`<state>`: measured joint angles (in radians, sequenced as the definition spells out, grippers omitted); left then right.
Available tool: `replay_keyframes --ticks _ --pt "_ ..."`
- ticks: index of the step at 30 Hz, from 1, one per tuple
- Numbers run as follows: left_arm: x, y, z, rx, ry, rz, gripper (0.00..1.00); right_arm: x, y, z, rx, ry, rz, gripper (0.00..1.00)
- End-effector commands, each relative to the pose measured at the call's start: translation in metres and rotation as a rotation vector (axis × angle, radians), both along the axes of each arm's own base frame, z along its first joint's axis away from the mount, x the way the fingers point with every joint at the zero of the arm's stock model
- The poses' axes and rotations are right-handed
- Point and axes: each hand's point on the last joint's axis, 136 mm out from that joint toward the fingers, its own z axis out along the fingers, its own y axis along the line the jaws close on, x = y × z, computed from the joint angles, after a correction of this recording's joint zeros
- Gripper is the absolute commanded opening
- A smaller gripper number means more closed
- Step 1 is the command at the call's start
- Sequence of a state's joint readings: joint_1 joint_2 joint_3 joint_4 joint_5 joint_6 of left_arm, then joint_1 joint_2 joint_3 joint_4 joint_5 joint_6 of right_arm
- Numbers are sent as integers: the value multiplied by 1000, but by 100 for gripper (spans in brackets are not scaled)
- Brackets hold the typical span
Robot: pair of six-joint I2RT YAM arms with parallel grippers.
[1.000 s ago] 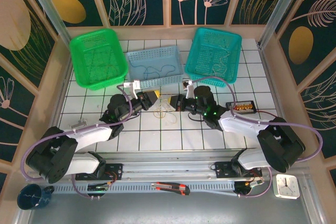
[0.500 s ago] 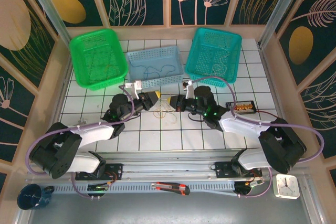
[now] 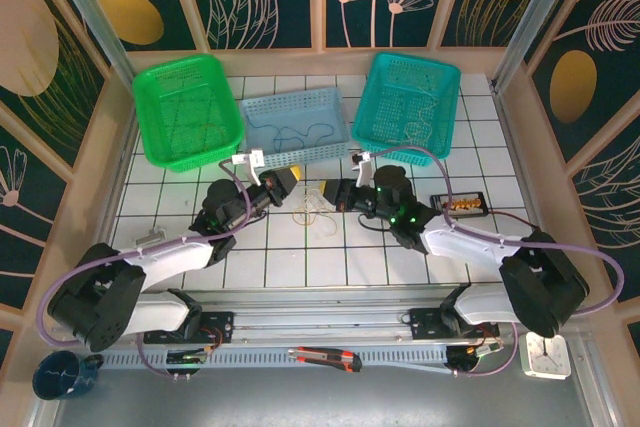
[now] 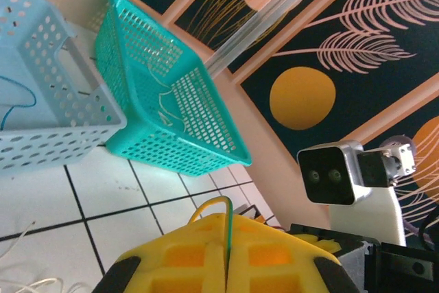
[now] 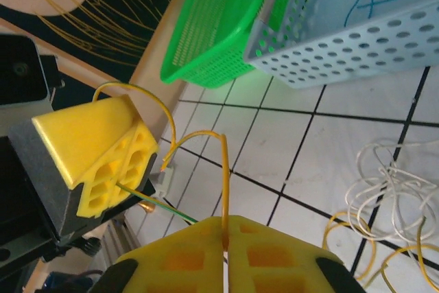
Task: Untangle the cables
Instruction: Place the cable into the container.
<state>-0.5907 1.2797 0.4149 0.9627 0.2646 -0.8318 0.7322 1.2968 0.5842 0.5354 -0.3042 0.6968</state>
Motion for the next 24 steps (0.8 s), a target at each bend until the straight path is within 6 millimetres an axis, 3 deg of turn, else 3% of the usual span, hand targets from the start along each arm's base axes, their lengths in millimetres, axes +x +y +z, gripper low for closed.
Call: replay_keyframes --ticks 1,6,12,24 --pt "-5 2 37 -77 -111 -15 0 22 -8 -1 32 10 -99 14" --pt "-10 -3 45 -85 -130 -57 0 32 8 5 70 8 -73 16" --pt "-12 -4 47 -67 -138 -68 0 33 15 4 87 15 -59 30" --pt "-9 -1 43 29 -160 -38 0 26 -18 7 47 -8 -114 47"
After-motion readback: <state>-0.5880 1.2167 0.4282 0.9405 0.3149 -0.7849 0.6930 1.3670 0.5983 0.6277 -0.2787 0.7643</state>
